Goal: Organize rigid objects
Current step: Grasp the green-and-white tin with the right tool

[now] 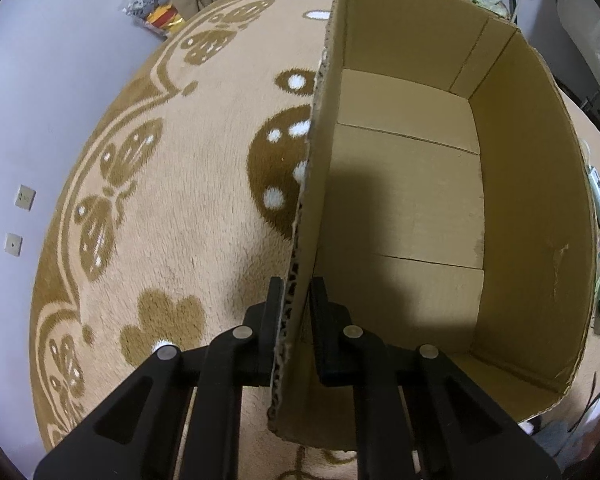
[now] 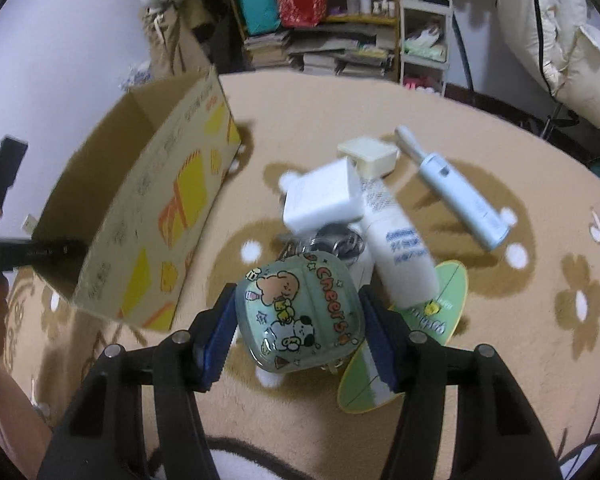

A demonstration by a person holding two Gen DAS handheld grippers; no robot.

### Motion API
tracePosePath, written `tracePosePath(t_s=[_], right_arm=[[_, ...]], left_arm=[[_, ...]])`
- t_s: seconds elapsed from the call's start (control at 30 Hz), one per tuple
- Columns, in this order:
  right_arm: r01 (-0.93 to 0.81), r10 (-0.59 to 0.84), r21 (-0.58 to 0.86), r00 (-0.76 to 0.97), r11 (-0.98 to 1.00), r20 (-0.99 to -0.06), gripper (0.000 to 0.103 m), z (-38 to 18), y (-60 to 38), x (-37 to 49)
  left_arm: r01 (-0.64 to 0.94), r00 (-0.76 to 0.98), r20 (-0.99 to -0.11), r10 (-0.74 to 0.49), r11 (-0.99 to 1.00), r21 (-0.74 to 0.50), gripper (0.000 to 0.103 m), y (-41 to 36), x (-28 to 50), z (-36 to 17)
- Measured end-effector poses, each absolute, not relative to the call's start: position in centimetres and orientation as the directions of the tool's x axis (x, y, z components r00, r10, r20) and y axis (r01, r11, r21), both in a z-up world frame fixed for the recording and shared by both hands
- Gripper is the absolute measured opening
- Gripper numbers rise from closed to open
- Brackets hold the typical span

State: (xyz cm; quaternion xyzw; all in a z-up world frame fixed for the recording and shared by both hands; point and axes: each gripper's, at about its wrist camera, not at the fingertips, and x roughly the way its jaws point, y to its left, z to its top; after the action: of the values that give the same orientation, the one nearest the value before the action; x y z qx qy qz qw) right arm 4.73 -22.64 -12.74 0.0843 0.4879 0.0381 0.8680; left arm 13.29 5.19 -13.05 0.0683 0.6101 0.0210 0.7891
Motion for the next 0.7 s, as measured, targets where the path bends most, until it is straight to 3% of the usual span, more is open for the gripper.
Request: tracePosePath(t_s=[0.47, 0.7], right_arm=[[-0.031, 0.146, 0.163, 0.633, 0.986, -0.761, 0.064, -7.1, -21.1, 7.4], [-0.072, 0.22, 0.232, 0.669, 0.97, -0.711, 0.064, -4.5, -18.7, 9.6]], left_arm=[[0.057, 0.279, -0.955, 0.1, 0.991, 0.121, 0.011, 5.4, 13.2, -12.5], [0.051, 0.276, -0.956, 0.096, 0.992, 0.114, 0.012, 5.4, 13.1, -12.5]])
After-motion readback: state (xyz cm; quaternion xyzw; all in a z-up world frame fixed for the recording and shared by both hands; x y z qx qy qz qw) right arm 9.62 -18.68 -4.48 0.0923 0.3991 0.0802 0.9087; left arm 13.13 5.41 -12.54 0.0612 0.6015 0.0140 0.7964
